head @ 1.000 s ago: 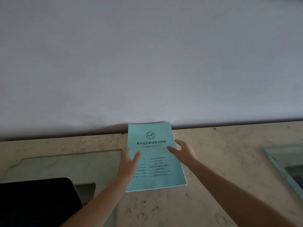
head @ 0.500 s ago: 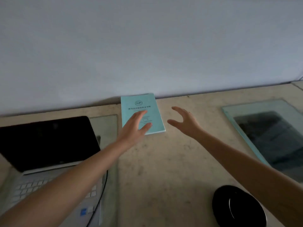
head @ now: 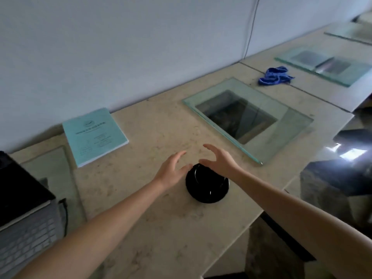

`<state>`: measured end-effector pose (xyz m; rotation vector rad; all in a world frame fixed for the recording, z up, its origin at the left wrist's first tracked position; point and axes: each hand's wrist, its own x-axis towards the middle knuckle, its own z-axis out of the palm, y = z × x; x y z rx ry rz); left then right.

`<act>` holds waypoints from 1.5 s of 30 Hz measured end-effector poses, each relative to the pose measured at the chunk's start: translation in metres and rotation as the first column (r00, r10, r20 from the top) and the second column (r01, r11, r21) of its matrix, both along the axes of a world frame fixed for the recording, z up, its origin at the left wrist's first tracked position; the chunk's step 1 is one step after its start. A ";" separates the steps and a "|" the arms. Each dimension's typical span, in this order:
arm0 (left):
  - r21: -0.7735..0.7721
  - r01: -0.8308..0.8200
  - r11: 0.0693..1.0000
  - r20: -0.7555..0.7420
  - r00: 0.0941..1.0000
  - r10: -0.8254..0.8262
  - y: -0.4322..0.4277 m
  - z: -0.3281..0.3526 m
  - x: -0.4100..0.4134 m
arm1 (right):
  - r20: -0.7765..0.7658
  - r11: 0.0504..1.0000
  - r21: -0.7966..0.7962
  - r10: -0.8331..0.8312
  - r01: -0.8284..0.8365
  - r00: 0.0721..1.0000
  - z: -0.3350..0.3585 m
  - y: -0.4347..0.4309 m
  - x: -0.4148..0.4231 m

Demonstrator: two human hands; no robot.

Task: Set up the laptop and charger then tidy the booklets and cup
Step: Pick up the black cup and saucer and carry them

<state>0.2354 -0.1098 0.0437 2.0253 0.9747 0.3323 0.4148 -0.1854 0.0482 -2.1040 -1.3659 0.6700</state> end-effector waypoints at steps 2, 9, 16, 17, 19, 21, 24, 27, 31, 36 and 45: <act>-0.080 0.027 0.996 -0.022 0.999 -0.029 -0.010 -0.011 0.015 | -0.019 0.998 -0.033 -0.060 0.059 0.998 -0.013 -0.024 0.009; -0.324 -0.126 0.937 -0.089 0.991 0.103 -0.027 -0.046 0.039 | -0.352 0.917 -0.148 -0.400 0.371 0.847 -0.060 -0.072 0.010; -0.416 -0.264 0.870 -0.132 0.964 0.230 -0.028 -0.069 0.040 | -0.539 0.867 -0.217 -0.489 0.448 0.686 -0.073 -0.072 0.007; -0.433 -0.283 0.856 -0.128 0.959 0.253 -0.026 -0.071 0.042 | -0.591 0.848 -0.248 -0.516 0.469 0.620 -0.071 -0.070 0.007; -0.493 -0.325 0.807 -0.110 0.944 0.313 -0.022 -0.073 0.046 | -0.690 0.806 -0.299 -0.553 0.512 0.468 -0.067 -0.068 0.009; -0.562 -0.364 0.743 -0.115 0.924 0.366 -0.020 -0.077 0.049 | -0.744 0.784 -0.357 -0.567 0.507 0.353 -0.068 -0.070 0.008; -0.630 -0.395 0.668 -0.137 0.904 0.406 -0.021 -0.084 0.050 | -0.751 0.767 -0.416 -0.593 0.488 0.291 -0.074 -0.075 0.003; -0.679 -0.409 0.609 -0.138 0.887 0.441 -0.020 -0.087 0.053 | -0.747 0.760 -0.421 -0.600 0.496 0.286 -0.075 -0.072 0.002; -0.699 -0.401 0.592 -0.143 0.890 0.433 -0.021 -0.090 0.053 | -0.719 0.780 -0.418 -0.597 0.465 0.356 -0.076 -0.068 -0.001; -0.713 -0.399 0.577 -0.161 0.894 0.419 -0.024 -0.088 0.045 | -0.695 0.772 -0.467 -0.622 0.432 0.361 -0.075 -0.066 -0.004; -0.744 -0.425 0.515 -0.174 0.868 0.465 -0.042 -0.086 0.007 | -0.701 0.812 -0.477 -0.582 0.336 0.412 -0.074 -0.070 -0.024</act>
